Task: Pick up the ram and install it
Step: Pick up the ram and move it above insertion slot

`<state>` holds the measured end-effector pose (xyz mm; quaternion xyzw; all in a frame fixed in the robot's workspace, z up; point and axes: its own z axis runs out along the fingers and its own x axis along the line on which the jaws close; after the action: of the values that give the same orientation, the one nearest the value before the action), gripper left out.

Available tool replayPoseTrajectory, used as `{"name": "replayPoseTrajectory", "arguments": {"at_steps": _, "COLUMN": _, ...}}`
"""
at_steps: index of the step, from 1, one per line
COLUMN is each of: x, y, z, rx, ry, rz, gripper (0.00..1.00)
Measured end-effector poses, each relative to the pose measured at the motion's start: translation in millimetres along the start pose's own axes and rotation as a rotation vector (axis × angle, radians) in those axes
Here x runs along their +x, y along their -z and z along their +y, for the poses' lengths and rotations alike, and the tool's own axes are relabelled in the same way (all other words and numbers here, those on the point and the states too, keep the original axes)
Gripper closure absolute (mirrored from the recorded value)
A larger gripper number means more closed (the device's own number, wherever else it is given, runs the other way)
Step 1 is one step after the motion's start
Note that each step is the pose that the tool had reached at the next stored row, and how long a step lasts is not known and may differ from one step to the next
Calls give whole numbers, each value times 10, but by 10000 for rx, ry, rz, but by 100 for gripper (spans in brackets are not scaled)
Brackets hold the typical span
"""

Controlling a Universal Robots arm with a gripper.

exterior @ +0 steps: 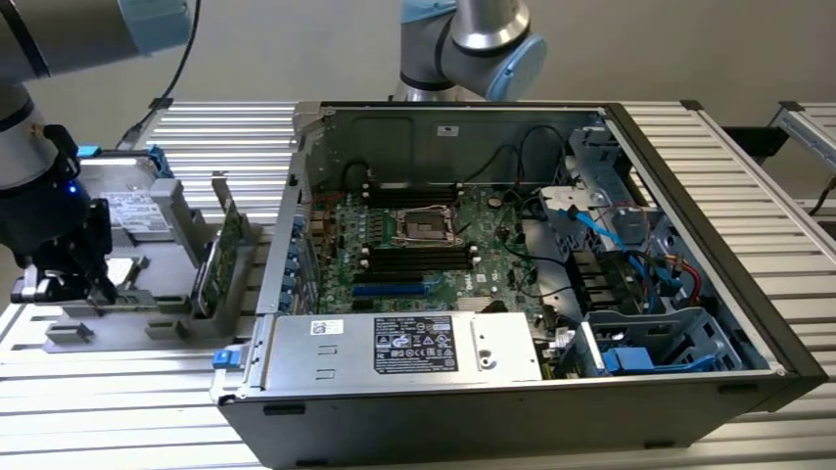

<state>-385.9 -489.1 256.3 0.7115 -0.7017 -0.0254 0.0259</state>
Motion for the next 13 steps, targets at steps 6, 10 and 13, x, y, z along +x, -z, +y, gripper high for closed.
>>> {"name": "replayPoseTrajectory", "arguments": {"at_steps": 6, "x": -31, "y": 154, "z": -56, "rx": 0, "ry": 1, "rz": 1, "gripper": 86}}
{"name": "replayPoseTrajectory", "arguments": {"at_steps": 10, "x": -52, "y": 257, "z": -106, "rx": 0, "ry": 0, "rz": 0, "gripper": 86}}
{"name": "replayPoseTrajectory", "arguments": {"at_steps": 13, "x": -66, "y": 345, "z": -144, "rx": 0, "ry": 1, "rz": 1, "gripper": 86}}
